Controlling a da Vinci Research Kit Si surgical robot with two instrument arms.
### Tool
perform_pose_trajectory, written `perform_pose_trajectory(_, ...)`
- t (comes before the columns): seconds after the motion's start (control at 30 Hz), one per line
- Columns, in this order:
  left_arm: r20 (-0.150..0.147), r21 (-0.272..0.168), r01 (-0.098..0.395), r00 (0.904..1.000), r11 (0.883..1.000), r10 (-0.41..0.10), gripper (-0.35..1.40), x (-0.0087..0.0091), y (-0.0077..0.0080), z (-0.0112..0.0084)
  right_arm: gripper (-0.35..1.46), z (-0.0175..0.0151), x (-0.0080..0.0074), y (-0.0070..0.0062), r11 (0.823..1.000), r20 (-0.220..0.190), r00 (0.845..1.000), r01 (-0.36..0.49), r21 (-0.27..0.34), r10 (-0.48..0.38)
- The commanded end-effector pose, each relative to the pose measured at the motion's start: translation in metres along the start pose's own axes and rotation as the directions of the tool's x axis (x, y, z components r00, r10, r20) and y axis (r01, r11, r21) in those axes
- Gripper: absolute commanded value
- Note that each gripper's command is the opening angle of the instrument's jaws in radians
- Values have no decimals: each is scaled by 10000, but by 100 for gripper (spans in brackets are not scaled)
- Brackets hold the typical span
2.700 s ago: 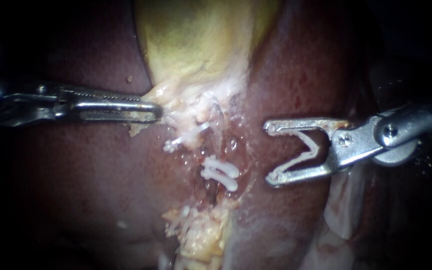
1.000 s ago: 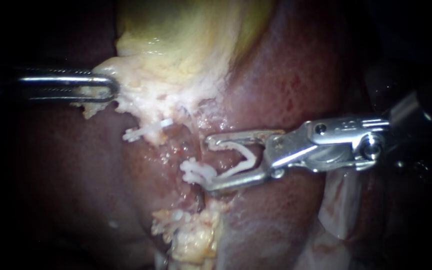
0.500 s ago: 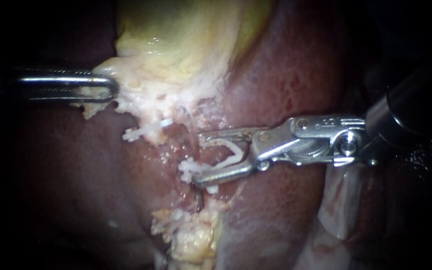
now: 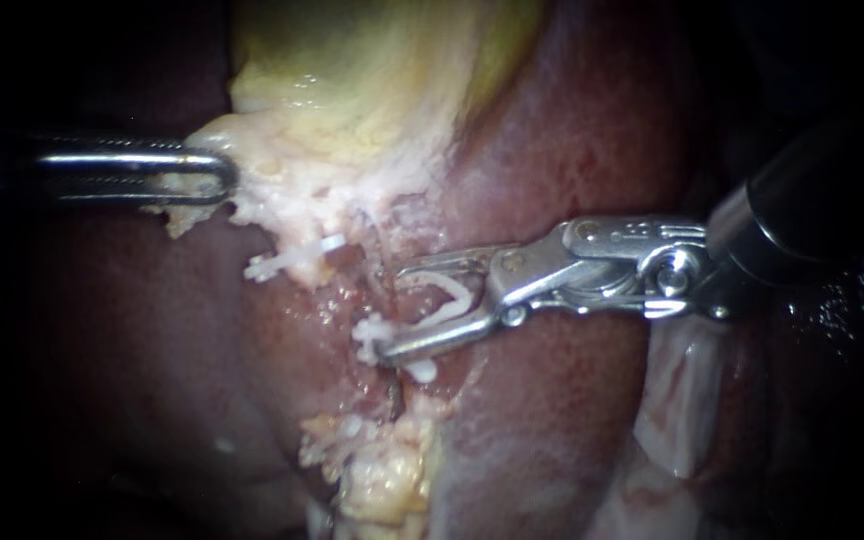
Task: Clipping third clip right tube
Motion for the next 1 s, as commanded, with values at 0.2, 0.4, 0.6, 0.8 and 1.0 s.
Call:
perform_pose_trajectory(0.2,1,-3,-1,10000,10000,1,-35,0,0,0,48,9,4,4,9998,-268,9995,-168,80,170)
perform_pose_trajectory(0.4,2,-7,-3,10000,10000,3,-35,0,-1,0,48,10,8,4,9981,-799,9953,-514,335,539)
perform_pose_trajectory(0.6,3,-10,-4,10000,10000,4,-35,-1,-2,0,48,8,14,-1,9966,-1159,9907,-657,504,711)
perform_pose_trajectory(0.8,4,-20,-67,10000,10000,67,-35,-1,-4,-1,48,4,29,-11,9951,-1508,9852,-714,683,810)
perform_pose_trajectory(1.0,5,-23,-72,10000,10000,72,-35,-2,-5,-1,47,0,38,-19,9919,-1681,9819,-700,1058,872)
